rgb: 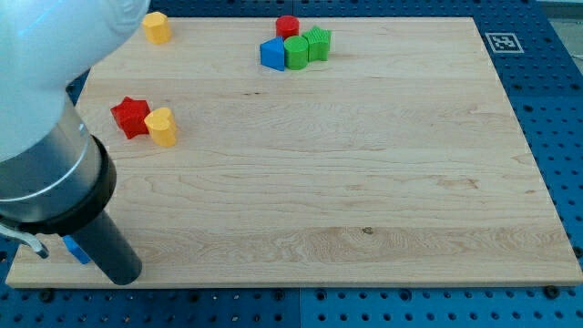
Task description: Slide the blue cube up a bit
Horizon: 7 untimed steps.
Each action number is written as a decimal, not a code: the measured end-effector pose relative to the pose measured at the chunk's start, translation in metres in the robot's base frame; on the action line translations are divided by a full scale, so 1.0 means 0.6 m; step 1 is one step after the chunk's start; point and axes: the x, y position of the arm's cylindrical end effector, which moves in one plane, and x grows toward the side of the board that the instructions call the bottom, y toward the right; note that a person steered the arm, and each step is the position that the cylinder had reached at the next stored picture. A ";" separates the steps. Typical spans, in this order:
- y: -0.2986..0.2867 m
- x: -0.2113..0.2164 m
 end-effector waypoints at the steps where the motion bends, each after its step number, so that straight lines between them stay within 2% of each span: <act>1: -0.002 0.001; 7: -0.114 -0.001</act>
